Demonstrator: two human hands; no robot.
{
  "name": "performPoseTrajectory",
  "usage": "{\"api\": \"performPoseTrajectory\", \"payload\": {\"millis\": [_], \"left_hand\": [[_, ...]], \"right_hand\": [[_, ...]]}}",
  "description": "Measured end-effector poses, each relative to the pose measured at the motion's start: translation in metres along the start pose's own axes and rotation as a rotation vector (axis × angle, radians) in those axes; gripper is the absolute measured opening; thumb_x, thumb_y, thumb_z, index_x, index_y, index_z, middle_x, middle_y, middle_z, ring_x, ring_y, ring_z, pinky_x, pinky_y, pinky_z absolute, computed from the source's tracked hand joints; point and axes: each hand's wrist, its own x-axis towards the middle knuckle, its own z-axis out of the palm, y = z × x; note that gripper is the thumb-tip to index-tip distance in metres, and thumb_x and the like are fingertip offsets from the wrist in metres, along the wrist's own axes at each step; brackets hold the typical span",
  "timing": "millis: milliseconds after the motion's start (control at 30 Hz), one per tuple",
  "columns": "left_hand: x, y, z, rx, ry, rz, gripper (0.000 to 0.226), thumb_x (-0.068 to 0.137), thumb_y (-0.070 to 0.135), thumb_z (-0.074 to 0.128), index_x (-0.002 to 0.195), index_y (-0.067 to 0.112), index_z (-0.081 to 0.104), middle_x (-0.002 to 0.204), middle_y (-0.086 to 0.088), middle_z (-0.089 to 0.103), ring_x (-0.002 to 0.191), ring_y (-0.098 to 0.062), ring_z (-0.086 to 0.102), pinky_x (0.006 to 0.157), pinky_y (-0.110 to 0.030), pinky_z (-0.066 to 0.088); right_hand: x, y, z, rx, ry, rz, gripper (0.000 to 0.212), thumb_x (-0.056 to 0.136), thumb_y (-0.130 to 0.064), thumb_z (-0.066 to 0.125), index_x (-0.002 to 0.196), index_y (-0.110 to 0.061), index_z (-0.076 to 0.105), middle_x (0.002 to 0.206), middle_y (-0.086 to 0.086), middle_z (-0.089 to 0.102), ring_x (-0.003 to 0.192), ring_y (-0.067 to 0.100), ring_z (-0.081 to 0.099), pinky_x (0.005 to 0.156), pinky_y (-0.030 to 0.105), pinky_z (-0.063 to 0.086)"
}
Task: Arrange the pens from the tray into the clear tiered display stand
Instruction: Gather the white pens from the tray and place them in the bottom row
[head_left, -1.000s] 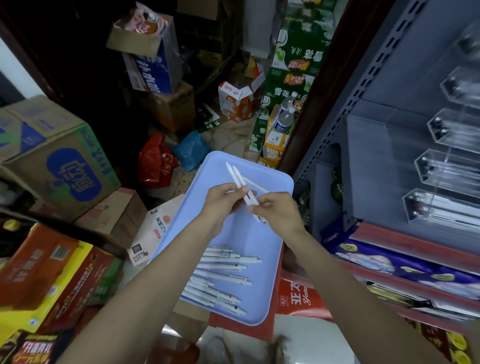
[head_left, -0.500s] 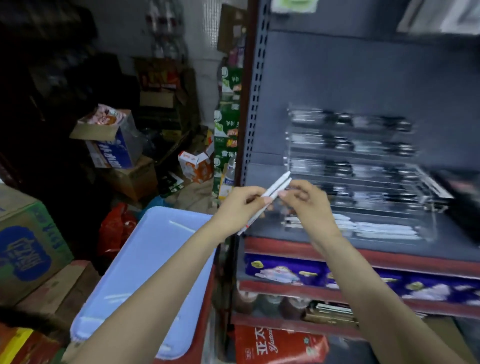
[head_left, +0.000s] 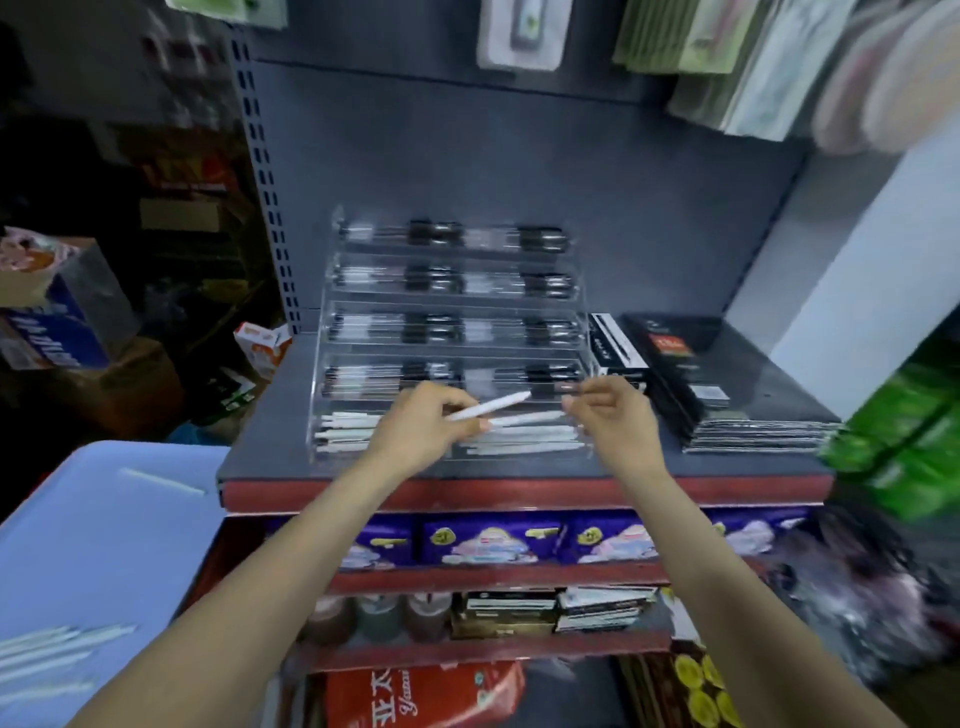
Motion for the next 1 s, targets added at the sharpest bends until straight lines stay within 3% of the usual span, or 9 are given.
{"api": "performPoseTrajectory", "payload": {"millis": [167,333,500,867,933,1000], "left_hand": [[0.016,0.015,0.023,0.221,-0.016,-0.072,0.012,0.081,0.043,0.067,0.084,0.032,0.07,0.063,0.007,0.06,0.054,-0.008,0.05,0.049,-0.025,0.028],[0.023,0.018,0.035,0.368,-0.05,-0.067,0.016,0.08,0.05,0.066,0.085,0.035,0.069,0.074,0.008,0.064,0.08,-0.017,0.061,0.065,-0.028,0.042],[0.024,0.021,0.035,0.533,-0.022,-0.012,0.025,0.082,0.051,0.062,0.099,0.034,0.069,0.104,0.006,0.069,0.101,-0.019,0.061,0.073,-0.029,0.043],[0.016,0.018,0.033,0.521,-0.113,-0.033,0.027,0.085,0.052,0.057,0.096,0.032,0.07,0.094,0.002,0.065,0.093,-0.02,0.058,0.068,-0.029,0.04],[0.016,0.02,0.032,0.49,-0.097,-0.029,0.027,0.087,0.052,0.054,0.096,0.031,0.068,0.09,0.002,0.065,0.087,-0.019,0.059,0.062,-0.027,0.037],[0.015,0.024,0.032,0.462,-0.078,-0.022,0.029,0.092,0.048,0.047,0.106,0.029,0.065,0.098,0.003,0.061,0.091,-0.017,0.056,0.066,-0.028,0.038]], "right_hand": [[0.009,0.019,-0.031,-0.139,0.037,-0.009,0.033,0.086,-0.019,0.066,0.114,-0.006,0.057,0.096,0.004,0.059,0.088,0.018,0.056,0.078,0.026,0.042],[0.012,0.026,-0.034,-0.167,-0.006,-0.006,0.035,0.088,-0.021,0.064,0.119,-0.007,0.055,0.099,0.003,0.056,0.091,0.016,0.054,0.079,0.026,0.04],[0.013,0.026,-0.026,-0.178,-0.081,0.008,0.035,0.088,-0.021,0.064,0.119,-0.009,0.054,0.101,0.003,0.056,0.089,0.013,0.054,0.077,0.024,0.039],[0.013,0.027,-0.022,-0.196,-0.157,0.044,0.039,0.09,-0.017,0.062,0.125,-0.012,0.048,0.097,0.002,0.057,0.094,0.016,0.057,0.075,0.026,0.041],[0.013,0.027,-0.023,-0.188,-0.16,0.044,0.038,0.09,-0.017,0.062,0.125,-0.012,0.048,0.097,0.002,0.059,0.095,0.017,0.057,0.072,0.025,0.041],[0.013,0.026,-0.025,-0.176,-0.143,0.03,0.033,0.091,-0.017,0.06,0.122,-0.013,0.05,0.096,0.002,0.062,0.092,0.015,0.057,0.063,0.02,0.041]]}}
